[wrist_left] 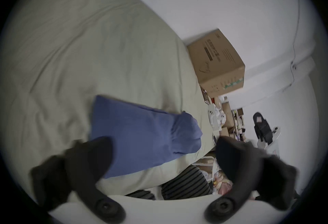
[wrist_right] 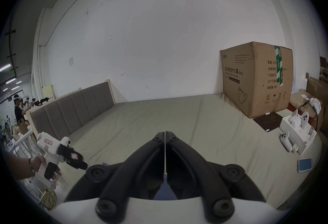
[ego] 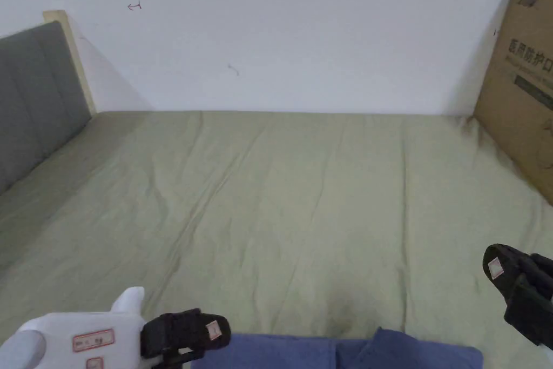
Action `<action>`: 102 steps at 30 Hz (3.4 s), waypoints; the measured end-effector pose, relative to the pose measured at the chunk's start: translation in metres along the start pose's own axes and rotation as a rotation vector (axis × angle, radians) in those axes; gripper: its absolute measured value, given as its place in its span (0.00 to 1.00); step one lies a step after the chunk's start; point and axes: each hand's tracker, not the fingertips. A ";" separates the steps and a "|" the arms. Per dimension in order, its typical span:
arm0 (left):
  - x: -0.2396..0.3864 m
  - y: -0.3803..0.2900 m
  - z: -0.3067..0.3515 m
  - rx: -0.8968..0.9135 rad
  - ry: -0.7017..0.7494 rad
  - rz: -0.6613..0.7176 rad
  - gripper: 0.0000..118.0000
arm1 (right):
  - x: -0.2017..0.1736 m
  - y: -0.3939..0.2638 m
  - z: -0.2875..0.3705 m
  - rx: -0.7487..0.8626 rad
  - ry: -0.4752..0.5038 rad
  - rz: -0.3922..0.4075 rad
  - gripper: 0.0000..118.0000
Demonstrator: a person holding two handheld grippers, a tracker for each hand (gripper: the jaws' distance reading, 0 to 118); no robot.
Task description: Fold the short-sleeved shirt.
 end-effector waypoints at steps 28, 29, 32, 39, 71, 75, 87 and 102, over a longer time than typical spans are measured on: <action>-0.099 -0.007 -0.086 -0.112 -0.048 0.098 0.07 | -0.034 0.002 -0.030 -0.137 0.084 0.025 0.00; -0.083 -0.004 -0.077 -0.100 0.012 0.034 0.07 | -0.035 0.003 -0.028 -0.135 0.094 0.024 0.00; -0.013 -0.009 -0.035 -0.016 0.196 -0.181 0.07 | -0.037 0.008 -0.020 -0.124 0.107 0.038 0.00; 0.062 -0.002 0.039 0.108 0.685 -0.399 0.07 | -0.029 0.017 0.003 -0.085 0.127 0.040 0.00; 0.140 -0.034 -0.129 -0.152 0.237 -0.363 0.00 | 0.031 -0.002 0.020 -0.087 0.094 -0.099 0.00; 0.140 -0.048 -0.187 -0.255 0.236 -0.399 0.00 | 0.035 -0.006 0.019 -0.100 0.087 -0.113 0.00; 0.105 -0.073 -0.249 -0.327 0.112 -0.261 0.00 | 0.042 -0.020 0.007 -0.150 0.080 -0.141 0.00; 0.246 -0.048 0.004 0.619 0.146 -0.751 0.00 | -0.009 0.047 0.042 0.142 0.099 -0.039 0.00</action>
